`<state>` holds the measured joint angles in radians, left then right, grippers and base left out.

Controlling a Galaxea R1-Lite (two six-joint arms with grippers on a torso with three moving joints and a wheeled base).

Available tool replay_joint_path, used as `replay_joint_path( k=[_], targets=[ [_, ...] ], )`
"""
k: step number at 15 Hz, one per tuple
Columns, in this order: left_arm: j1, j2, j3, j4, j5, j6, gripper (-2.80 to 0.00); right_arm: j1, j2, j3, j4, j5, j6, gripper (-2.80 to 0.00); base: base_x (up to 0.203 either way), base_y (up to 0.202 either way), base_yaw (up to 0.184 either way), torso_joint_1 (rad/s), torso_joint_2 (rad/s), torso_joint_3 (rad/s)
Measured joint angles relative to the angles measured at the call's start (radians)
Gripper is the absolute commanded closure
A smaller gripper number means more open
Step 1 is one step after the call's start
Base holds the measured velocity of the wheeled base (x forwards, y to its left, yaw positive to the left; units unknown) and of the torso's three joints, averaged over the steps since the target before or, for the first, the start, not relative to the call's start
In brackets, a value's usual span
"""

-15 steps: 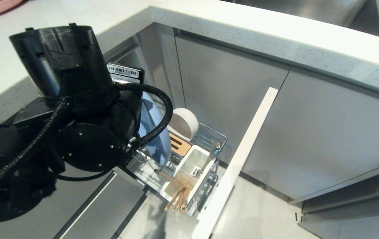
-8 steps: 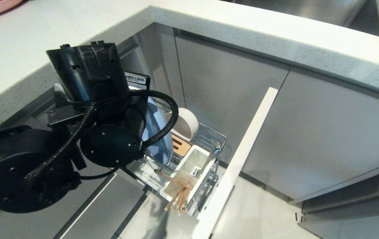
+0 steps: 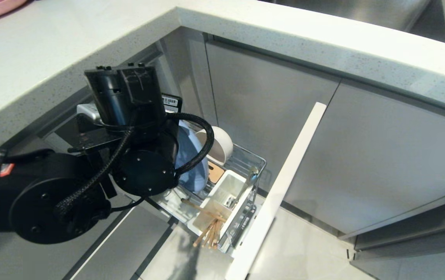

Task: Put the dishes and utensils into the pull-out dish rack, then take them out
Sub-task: Pick up the plate and place it in the cupboard

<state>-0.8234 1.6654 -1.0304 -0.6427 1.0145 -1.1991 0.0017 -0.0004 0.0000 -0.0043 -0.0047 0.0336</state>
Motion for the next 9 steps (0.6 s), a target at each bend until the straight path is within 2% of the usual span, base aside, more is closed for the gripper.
replay_joint_path(
  k=[9],
  targets=[
    [0.027,0.037,-0.001,-0.002,-0.014,-0.001,0.0,0.0,0.0,0.0,0.0,0.0,0.0,0.0,0.0,0.0,0.0,0.0,0.0,0.0]
  ],
)
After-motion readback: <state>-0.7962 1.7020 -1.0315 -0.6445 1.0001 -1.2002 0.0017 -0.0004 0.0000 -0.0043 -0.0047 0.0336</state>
